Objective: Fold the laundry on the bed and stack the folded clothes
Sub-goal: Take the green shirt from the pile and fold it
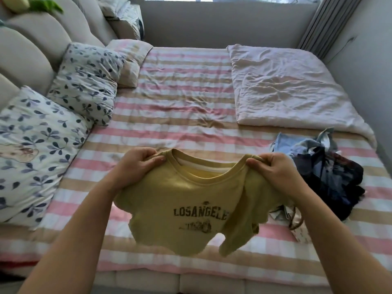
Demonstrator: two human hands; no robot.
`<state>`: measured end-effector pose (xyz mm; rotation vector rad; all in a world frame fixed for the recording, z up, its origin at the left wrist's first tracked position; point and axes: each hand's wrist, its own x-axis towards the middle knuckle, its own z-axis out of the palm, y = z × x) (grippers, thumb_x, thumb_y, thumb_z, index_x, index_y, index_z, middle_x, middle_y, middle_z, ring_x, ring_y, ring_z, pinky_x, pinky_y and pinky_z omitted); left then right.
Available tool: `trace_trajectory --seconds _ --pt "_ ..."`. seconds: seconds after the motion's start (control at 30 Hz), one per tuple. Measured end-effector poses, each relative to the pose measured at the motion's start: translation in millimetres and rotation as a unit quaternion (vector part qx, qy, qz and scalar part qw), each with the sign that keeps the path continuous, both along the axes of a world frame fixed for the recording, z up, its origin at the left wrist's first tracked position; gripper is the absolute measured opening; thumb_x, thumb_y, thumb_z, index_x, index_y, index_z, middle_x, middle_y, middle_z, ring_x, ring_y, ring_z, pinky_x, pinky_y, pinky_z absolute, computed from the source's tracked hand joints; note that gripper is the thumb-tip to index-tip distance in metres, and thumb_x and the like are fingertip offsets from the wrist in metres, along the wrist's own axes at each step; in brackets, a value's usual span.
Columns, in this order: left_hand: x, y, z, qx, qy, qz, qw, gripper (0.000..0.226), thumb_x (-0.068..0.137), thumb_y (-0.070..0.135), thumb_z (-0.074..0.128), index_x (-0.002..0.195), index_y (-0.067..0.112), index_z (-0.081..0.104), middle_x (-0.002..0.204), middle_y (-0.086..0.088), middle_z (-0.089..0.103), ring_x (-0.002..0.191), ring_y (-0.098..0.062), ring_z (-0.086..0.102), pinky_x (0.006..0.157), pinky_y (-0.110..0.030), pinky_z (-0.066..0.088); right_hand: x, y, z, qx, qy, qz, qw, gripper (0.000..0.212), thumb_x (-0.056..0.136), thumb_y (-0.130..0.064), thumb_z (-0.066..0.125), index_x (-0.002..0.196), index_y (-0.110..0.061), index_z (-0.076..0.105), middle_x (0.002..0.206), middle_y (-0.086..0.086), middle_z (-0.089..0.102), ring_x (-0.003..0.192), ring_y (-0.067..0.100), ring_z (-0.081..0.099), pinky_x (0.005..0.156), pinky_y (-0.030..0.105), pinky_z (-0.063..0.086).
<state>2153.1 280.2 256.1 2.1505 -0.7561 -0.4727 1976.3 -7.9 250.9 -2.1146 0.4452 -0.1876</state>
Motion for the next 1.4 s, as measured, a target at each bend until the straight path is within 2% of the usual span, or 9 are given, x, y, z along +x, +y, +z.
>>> trace_trajectory --seconds 0.17,0.3,0.4,0.57,0.87,1.0,1.17,1.27,1.4 --pt "36.9 -18.4 -80.3 0.043 -0.014 0.032 0.998 0.022 0.09 0.02 0.058 0.071 0.009 0.059 0.064 -0.002 0.054 0.061 -0.011 0.048 0.058 -0.021 0.036 53.5 -20.8 -73.5 -0.007 0.083 0.03 0.996 0.013 0.081 -0.016 0.069 0.091 -0.008 0.071 0.084 0.008 0.069 0.081 0.021 0.062 0.071 0.024 0.046" --pt "72.7 -37.1 -190.9 0.086 -0.021 0.067 0.994 0.024 0.087 0.017 0.063 0.064 0.014 0.054 0.061 0.007 0.048 0.058 -0.009 0.043 0.054 -0.019 0.031 94.7 -33.1 -180.1 -0.02 0.128 -0.027 0.991 0.006 0.079 -0.015 0.071 0.083 -0.012 0.069 0.075 -0.005 0.064 0.071 0.011 0.057 0.061 0.01 0.039" --pt "98.2 -52.9 -270.1 0.102 -0.01 0.092 0.991 0.02 0.085 0.017 0.065 0.07 0.005 0.058 0.065 0.005 0.048 0.062 -0.015 0.044 0.055 -0.018 0.031 123.8 -42.5 -261.6 -0.007 0.147 -0.063 0.987 0.005 0.084 -0.008 0.064 0.085 -0.011 0.069 0.078 0.0 0.065 0.077 0.017 0.059 0.064 0.021 0.036" --pt "149.2 -82.3 -350.4 0.108 -0.045 0.091 0.989 0.018 0.085 0.019 0.065 0.071 0.009 0.058 0.072 0.001 0.05 0.065 -0.016 0.046 0.058 -0.025 0.028 176.7 -62.2 -347.5 -0.037 0.133 -0.11 0.984 0.016 0.089 -0.007 0.057 0.098 -0.005 0.07 0.09 0.003 0.066 0.083 0.016 0.055 0.073 0.026 0.04" --pt "257.3 -148.6 -433.5 0.148 -0.104 0.113 0.977 0.019 0.087 0.025 0.062 0.088 0.006 0.064 0.091 -0.01 0.059 0.079 -0.022 0.051 0.066 -0.032 0.039 294.0 -116.8 -439.1 -0.08 0.129 -0.163 0.975 0.019 0.088 -0.017 0.059 0.101 -0.01 0.07 0.103 0.012 0.07 0.098 0.03 0.061 0.082 0.036 0.047" --pt "242.1 -140.0 -446.8 0.178 -0.098 0.139 0.969 0.036 0.084 0.023 0.066 0.116 0.01 0.059 0.118 -0.013 0.055 0.112 -0.031 0.044 0.095 -0.042 0.037 263.2 -118.5 -456.9 -0.115 0.178 -0.194 0.958 0.035 0.086 -0.022 0.062 0.12 -0.016 0.058 0.122 0.009 0.058 0.115 0.03 0.046 0.095 0.034 0.033" --pt "199.6 -128.1 -443.9 0.133 -0.103 0.225 0.96 0.046 0.079 0.015 0.071 0.121 0.004 0.055 0.128 -0.021 0.045 0.119 -0.036 0.038 0.102 -0.041 0.026 210.8 -98.2 -451.9 -0.122 0.156 -0.362 0.911 0.052 0.075 -0.027 0.075 0.116 -0.003 0.055 0.118 0.024 0.052 0.112 0.038 0.043 0.092 0.038 0.027" --pt "171.9 -148.2 -447.2 0.105 -0.127 0.154 0.974 0.042 0.075 0.009 0.073 0.115 0.002 0.06 0.126 -0.019 0.05 0.123 -0.029 0.038 0.111 -0.029 0.014 210.2 -80.7 -456.6 -0.097 0.196 -0.409 0.886 0.046 0.077 -0.045 0.069 0.1 -0.006 0.062 0.108 0.022 0.056 0.103 0.038 0.046 0.085 0.04 0.033" --pt "145.0 -180.5 -458.3 0.113 -0.093 0.061 0.987 0.04 0.085 0.018 0.063 0.124 0.013 0.056 0.14 -0.005 0.043 0.135 -0.023 0.029 0.114 -0.043 0.017 223.5 -73.0 -465.0 -0.049 0.231 -0.429 0.872 0.05 0.08 -0.053 0.061 0.098 -0.006 0.063 0.108 0.018 0.057 0.105 0.036 0.046 0.089 0.041 0.036"
